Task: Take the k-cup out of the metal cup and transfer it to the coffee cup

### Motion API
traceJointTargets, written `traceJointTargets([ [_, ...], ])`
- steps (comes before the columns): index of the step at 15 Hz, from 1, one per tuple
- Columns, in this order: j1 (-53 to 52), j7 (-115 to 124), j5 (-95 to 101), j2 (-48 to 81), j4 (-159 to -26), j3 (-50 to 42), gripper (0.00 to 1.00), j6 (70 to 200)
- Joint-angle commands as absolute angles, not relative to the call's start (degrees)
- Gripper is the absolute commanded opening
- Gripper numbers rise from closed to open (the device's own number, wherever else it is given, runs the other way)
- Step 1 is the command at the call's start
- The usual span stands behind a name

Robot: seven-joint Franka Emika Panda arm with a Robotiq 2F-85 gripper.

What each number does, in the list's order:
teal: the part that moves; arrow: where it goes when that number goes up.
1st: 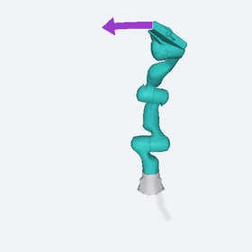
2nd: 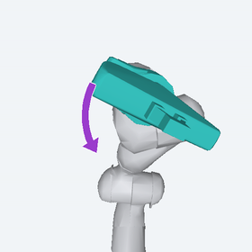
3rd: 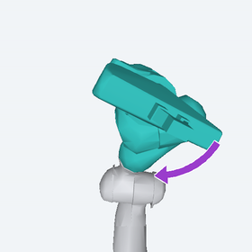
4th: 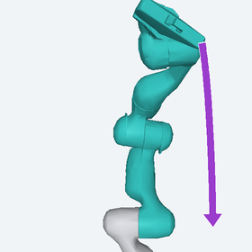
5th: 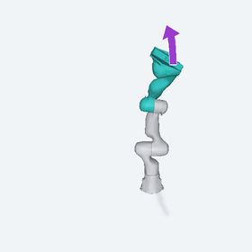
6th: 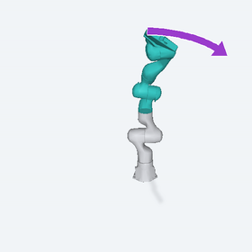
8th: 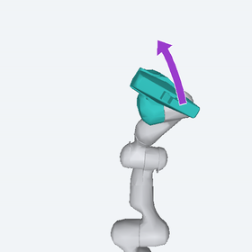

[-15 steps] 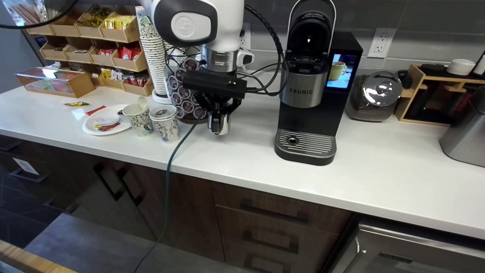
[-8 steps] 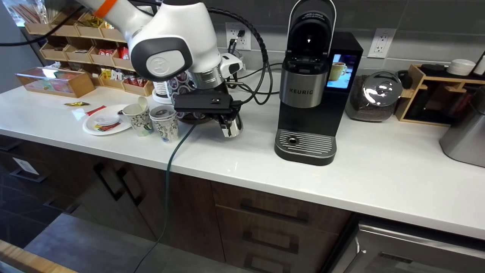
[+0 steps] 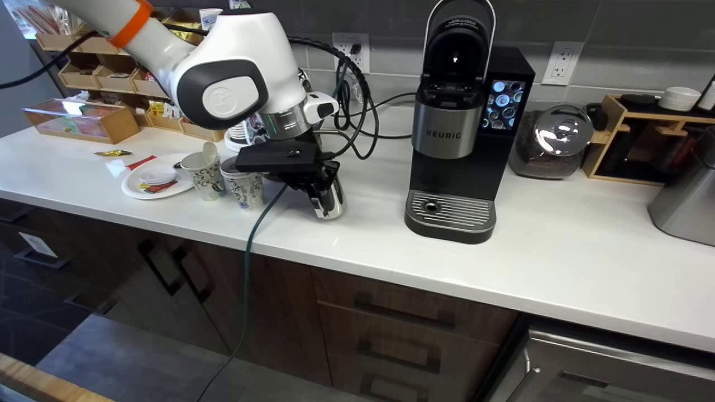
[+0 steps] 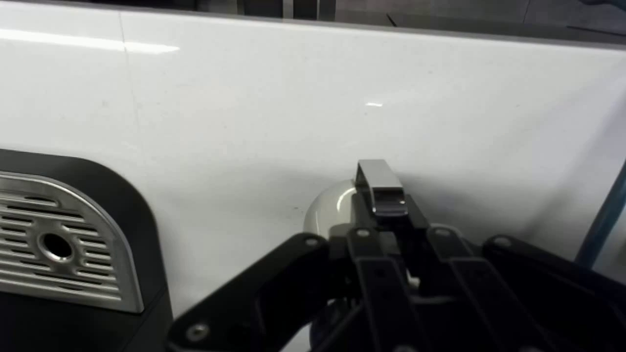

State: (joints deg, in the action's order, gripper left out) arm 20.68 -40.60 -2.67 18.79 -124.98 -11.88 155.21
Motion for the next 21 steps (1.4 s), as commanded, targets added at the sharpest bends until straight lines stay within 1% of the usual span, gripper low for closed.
traceJointTargets([
  [1, 20.67, -37.16, -0.4, 16.29, -125.16, -11.9, 0.04, 151.82],
  [6, 19.97, -34.61, 1.4, 17.34, -124.28, -12.06, 0.04, 149.64],
  [20, 20.16, -31.3, 2.03, 19.64, -123.87, -11.32, 0.04, 149.32],
  [21, 20.27, -31.39, 1.95, 19.52, -123.87, -11.18, 0.42, 148.92],
])
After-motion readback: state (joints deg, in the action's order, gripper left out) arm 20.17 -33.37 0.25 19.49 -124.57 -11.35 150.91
